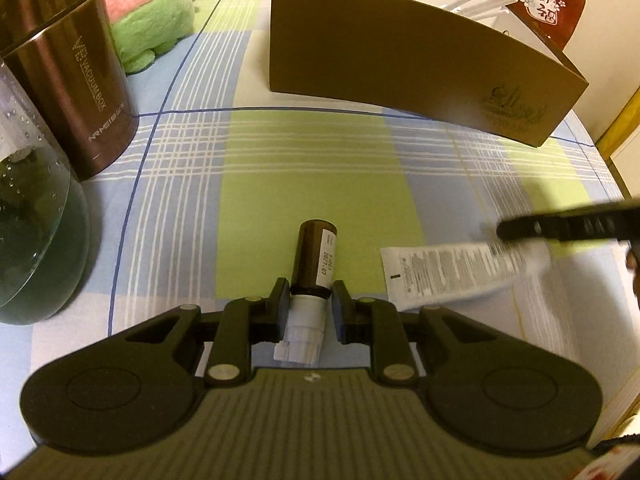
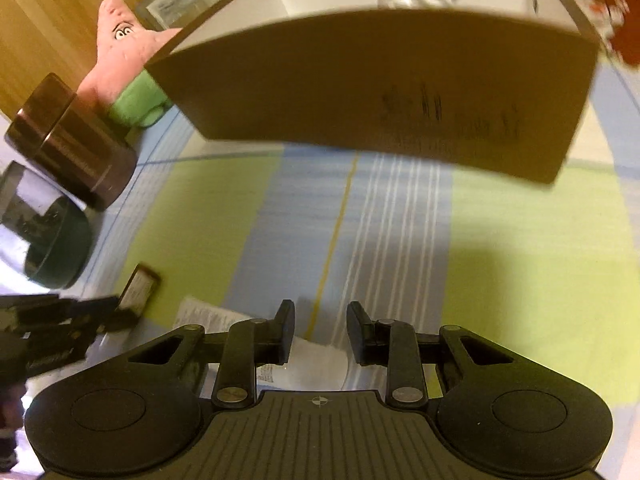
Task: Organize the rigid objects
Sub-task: 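Close the left tool on the brown bottle while the right tool grips the white tube, then carry the brown bottle with the left tool and white tube with the right tool into the box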
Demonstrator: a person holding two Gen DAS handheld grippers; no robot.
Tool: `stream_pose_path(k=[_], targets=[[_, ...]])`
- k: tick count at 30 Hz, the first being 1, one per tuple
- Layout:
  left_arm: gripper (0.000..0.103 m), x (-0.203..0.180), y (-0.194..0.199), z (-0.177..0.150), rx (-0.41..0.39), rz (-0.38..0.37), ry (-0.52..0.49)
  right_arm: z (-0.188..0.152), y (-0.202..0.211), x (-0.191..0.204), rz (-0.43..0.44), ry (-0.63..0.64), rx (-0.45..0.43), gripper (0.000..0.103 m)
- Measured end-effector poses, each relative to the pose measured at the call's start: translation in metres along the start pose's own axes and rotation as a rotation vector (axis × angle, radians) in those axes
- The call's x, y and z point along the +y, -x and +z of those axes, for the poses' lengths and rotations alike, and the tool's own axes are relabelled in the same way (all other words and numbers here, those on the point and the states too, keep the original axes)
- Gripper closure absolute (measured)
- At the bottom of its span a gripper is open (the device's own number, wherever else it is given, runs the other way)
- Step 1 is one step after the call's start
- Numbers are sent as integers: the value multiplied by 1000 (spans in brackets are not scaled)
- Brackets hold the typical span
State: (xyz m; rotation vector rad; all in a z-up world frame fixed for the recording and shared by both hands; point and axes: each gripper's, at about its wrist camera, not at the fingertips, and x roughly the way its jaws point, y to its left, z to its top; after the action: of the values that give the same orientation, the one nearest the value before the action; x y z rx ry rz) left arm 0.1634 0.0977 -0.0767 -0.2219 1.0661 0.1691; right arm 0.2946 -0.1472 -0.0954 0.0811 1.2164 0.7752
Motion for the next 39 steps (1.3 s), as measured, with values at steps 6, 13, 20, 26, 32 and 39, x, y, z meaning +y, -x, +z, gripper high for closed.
stream_pose_path(k=[6,13,20,26,32,39], targets=[[85,0,3,-3,12,4,0,-21,16,4,113,34,24,74],[85,-1,6,-9,14,8,8,-36,15,35,78,340,25,36],[84,-2,7,-11,9,14,15,-45,-4,54,-6,522,0,69],[82,-3,2,-14,33,13,21,-26,-11,44,-87,400,-28,72],[76,-4,-4,-5,25,3,13,-20,-9,36,-122,314,-50,71],[79,-15,-13,5,19,-1,-36,-17,-16,41,-130,301,-67,63]])
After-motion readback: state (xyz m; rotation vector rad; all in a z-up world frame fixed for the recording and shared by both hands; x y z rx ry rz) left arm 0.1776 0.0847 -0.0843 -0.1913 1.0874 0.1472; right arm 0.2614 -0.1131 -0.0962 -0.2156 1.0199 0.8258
